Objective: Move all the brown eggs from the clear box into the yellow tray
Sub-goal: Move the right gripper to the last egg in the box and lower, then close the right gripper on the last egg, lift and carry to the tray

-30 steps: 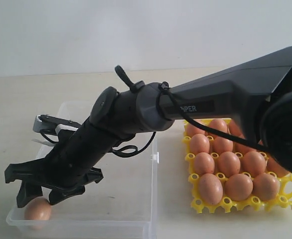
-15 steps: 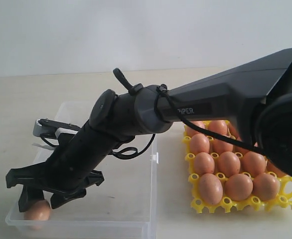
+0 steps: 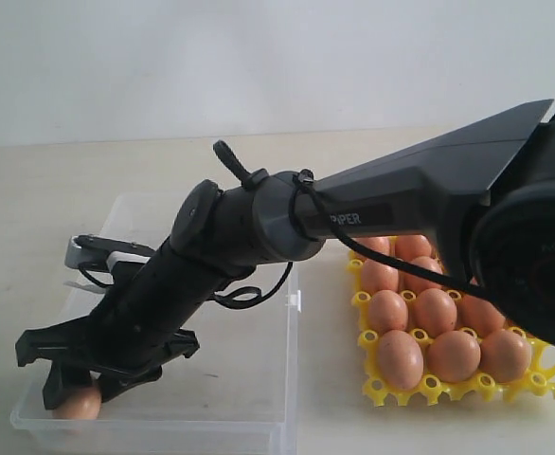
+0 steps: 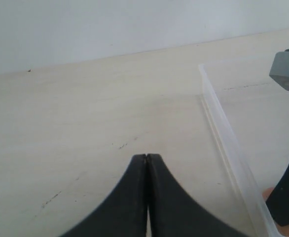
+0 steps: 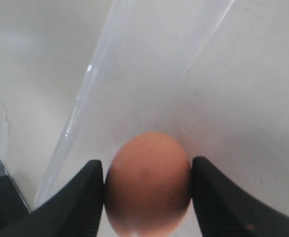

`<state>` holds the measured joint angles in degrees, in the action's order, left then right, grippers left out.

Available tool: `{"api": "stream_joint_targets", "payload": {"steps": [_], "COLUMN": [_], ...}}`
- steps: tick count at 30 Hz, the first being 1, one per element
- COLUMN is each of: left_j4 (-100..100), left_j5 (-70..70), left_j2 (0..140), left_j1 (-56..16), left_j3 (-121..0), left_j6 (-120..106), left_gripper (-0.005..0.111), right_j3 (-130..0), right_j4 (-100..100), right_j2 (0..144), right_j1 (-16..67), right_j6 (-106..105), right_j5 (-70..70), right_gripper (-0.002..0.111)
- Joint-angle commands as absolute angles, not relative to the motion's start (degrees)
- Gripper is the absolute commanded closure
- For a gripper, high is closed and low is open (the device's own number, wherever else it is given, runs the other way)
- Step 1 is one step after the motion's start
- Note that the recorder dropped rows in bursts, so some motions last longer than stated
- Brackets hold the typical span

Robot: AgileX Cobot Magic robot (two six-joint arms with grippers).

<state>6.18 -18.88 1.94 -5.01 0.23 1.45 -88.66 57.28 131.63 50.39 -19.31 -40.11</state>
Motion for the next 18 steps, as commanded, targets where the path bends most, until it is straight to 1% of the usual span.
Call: {"api": "stream_joint_targets", "payload": {"steps": [1, 3, 5, 7, 9, 18], "left_j4": [6.0, 6.0, 6.0, 6.0, 6.0, 6.0], "left_j5": [-18.1, -18.1, -18.1, -18.1, -18.1, -18.1], "left_j2": [2.0, 2.0, 2.0, 2.0, 2.0, 2.0], "left_j1": [-5.2, -5.2, -5.2, -5.2, -5.2, -5.2], "left_j3": [0.0, 0.0, 0.0, 0.0, 0.0, 0.0], "left_j6": [1.7, 1.7, 1.7, 1.7, 1.7, 1.7], "left_gripper": [0.107, 0.107, 0.107, 0.107, 0.107, 0.107], "right_j3": [-88.9, -88.6, -85.0, -76.1, -68.3, -47.8], "right_j4": [53.3, 49.6, 48.8, 46.6, 44.6, 42.8], "right_j2": [131.1, 128.9, 125.0, 118.2, 112.4, 91.4], "right_j1": [50.6, 50.6, 50.5, 50.5, 49.6, 43.6], "right_j6": [-21.2, -21.2, -21.2, -21.4, -21.4, -24.9], "right_j5": [-38.5, -36.2, -28.3, -16.3, -7.9, 9.2], "right_gripper": [0.108, 0.108, 0.108, 0.108, 0.108, 0.108]}}
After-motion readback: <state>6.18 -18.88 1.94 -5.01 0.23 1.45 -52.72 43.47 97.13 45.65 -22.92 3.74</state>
